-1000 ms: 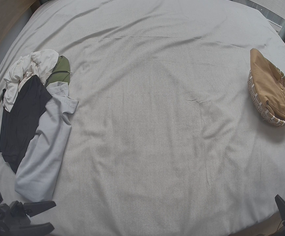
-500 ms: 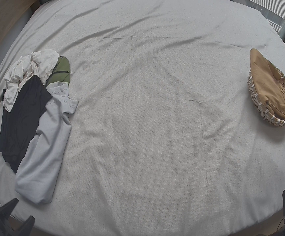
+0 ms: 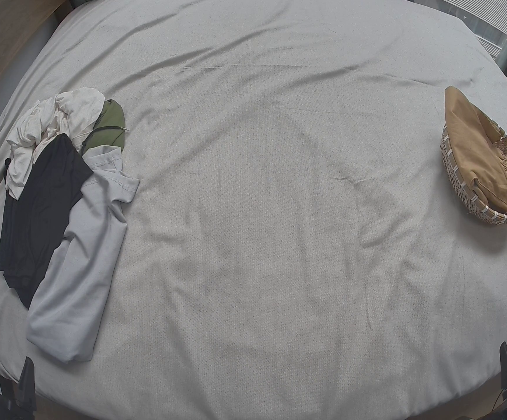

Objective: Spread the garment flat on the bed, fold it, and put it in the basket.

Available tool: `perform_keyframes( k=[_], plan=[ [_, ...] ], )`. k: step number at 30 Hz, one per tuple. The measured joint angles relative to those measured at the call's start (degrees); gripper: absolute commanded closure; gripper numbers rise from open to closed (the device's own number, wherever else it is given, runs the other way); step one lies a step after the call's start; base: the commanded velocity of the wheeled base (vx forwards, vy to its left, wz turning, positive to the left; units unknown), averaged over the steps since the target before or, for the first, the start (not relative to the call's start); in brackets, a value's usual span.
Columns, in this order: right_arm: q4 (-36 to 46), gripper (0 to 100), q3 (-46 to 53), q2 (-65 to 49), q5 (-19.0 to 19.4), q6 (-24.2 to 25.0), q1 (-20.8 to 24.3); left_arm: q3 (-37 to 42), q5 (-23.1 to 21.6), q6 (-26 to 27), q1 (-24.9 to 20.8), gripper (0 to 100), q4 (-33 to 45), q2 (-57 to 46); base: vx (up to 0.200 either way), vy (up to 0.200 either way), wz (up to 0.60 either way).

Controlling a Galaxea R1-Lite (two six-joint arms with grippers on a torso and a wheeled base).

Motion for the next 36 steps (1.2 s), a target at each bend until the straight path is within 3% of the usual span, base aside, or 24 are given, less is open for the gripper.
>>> perform_keyframes(
  k=[4, 9, 14, 21, 25, 36],
  plan=[
    [0.1, 0, 0.0, 0.0, 0.3, -0.3, 0.1, 0.0, 0.5, 5.4, 0.1, 0, 0.3, -0.4, 0.000, 0.000, 0.00],
    [0.2, 0, 0.0, 0.0, 0.4, -0.3, 0.1, 0.0, 1.5, 4.2, -0.1, 0, -0.4, -1.1, 0.000, 0.000, 0.00],
    [0.2, 0, 0.0, 0.0, 0.3, -0.3, 0.1, 0.0, 1.4, 6.4, -0.6, 0, -0.7, -2.0, 0.000, 0.000, 0.00],
    [0.2, 0, 0.0, 0.0, 0.5, -0.2, 0.1, 0.0, -2.8, -0.4, -0.9, 0, 1.2, -2.2, 0.000, 0.000, 0.00],
    [0.1, 0, 0.0, 0.0, 1.1, -0.6, 0.1, 0.0, -5.2, 0.3, -1.0, 0, 2.3, -2.3, 0.000, 0.000, 0.00],
    [0.1, 0, 0.0, 0.1, 1.6, -0.6, 0.1, 0.0, -5.2, 0.2, -0.9, 0, 2.4, -2.3, 0.000, 0.000, 0.00]
  ],
)
